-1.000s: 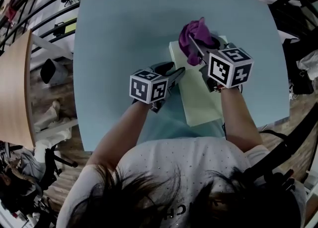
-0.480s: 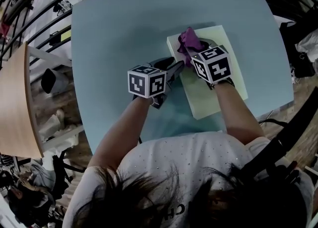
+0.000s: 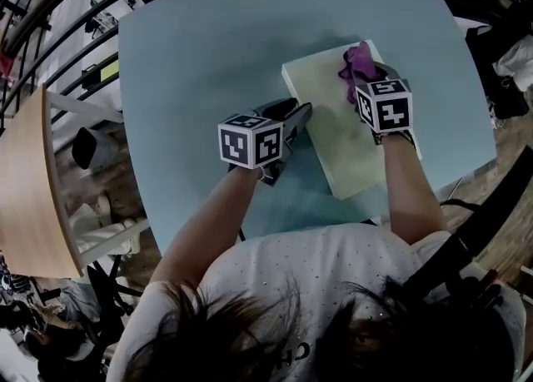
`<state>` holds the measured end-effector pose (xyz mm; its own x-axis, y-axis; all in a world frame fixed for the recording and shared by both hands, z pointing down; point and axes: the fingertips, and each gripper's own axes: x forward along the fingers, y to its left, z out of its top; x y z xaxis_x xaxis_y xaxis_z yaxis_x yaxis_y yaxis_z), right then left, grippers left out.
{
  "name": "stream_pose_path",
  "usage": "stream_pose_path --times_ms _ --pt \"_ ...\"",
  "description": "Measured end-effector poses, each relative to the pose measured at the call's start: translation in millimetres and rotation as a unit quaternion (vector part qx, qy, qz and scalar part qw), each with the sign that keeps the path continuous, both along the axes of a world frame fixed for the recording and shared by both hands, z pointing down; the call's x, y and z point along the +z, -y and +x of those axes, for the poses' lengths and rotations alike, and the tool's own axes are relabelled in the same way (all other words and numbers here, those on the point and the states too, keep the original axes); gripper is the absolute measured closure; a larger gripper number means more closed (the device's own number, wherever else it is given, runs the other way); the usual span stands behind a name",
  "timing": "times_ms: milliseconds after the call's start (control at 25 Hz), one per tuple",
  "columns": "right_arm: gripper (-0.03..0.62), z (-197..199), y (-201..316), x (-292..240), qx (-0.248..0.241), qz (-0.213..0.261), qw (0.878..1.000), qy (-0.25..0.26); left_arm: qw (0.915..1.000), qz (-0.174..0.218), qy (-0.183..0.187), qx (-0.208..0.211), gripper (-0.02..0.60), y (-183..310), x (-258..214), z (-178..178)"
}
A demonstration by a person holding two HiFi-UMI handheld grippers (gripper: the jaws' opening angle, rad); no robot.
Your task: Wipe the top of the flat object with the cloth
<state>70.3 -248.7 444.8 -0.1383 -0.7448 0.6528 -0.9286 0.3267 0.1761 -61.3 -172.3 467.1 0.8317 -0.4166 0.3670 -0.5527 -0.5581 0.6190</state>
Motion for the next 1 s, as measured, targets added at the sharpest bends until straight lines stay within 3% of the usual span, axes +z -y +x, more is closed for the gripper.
stream_pose_path --times_ms 440,800,920,1000 --pt "0.514 68 15 -3 0.087 0.027 0.995 -0.039 0.9998 0.02 0.0 -0.001 0.425 1 1 -1" --pt "0.514 99 18 -3 0.139 0.041 0.989 -0.017 0.9998 0.021 0.0 -0.002 0.425 0 2 0" --pt "0.516 77 16 -17 0.115 0.05 0.991 0.049 0.9998 0.02 -0.002 -0.001 0.426 -1 3 1" --pt "0.516 26 12 -43 0.036 0.067 0.987 0.143 0.9997 0.024 -0.001 -0.003 0.428 0 3 1"
